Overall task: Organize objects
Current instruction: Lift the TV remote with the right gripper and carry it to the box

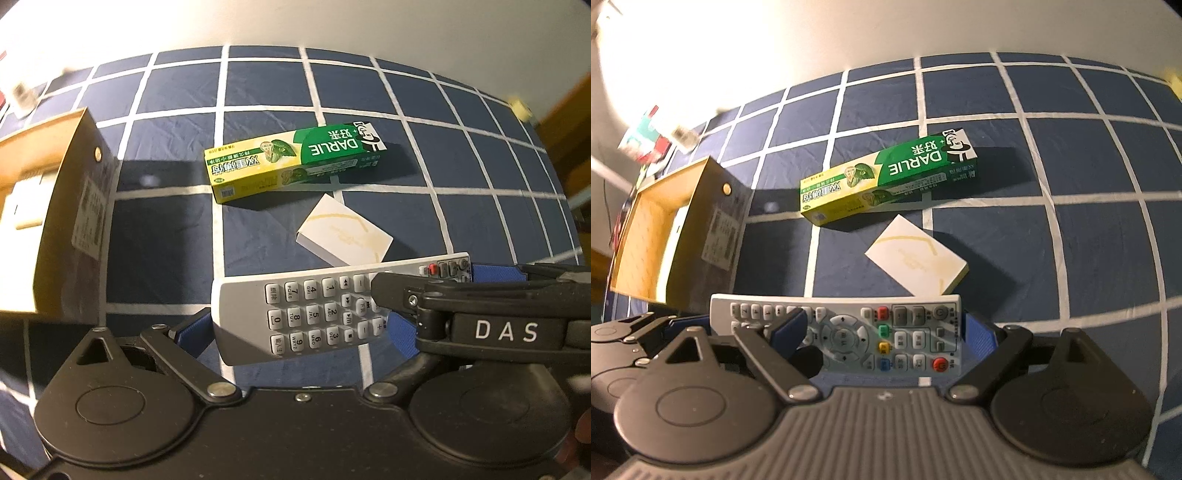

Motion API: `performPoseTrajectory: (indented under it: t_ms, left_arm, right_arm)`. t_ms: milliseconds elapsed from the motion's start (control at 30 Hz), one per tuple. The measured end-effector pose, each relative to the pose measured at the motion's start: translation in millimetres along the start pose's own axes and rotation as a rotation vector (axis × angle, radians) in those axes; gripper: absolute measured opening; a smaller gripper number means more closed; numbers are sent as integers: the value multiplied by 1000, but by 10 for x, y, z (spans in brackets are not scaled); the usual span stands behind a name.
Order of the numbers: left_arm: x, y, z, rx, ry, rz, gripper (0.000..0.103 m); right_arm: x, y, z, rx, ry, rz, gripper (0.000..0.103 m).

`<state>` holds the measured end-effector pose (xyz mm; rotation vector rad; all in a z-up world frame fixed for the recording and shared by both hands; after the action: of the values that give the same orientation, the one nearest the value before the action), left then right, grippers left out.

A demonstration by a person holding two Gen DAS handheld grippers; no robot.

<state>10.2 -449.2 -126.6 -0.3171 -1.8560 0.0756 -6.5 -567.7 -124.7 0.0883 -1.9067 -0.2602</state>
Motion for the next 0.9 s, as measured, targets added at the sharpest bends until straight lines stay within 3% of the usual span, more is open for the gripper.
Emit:
performPoseTrajectory:
  t_ms: [300,633,900]
  left_arm:
    - [76,88,-51,-45,1,3,97]
    - [135,238,-134,-6,-22,-25,97]
    - [222,607,-167,25,-31,-36,97]
  right_arm:
    - [24,108,-8,-43,-19,5,89]
    - [-13,253,-148,4,-22,-26,89]
    - [-118,609,-235,33,-18,-38,89]
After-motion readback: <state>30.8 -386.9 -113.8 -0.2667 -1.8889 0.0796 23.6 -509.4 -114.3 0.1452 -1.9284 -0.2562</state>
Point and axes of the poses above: each gripper's, at about its wrist camera, not at the fingertips, and x roughly against the way its jaws point, y to its left, z to its underside, the point moved 10 cm from there along -x, roughly the way its jaws point, and after that the axes turned 5 degrees about z, right-handed, at the moved point
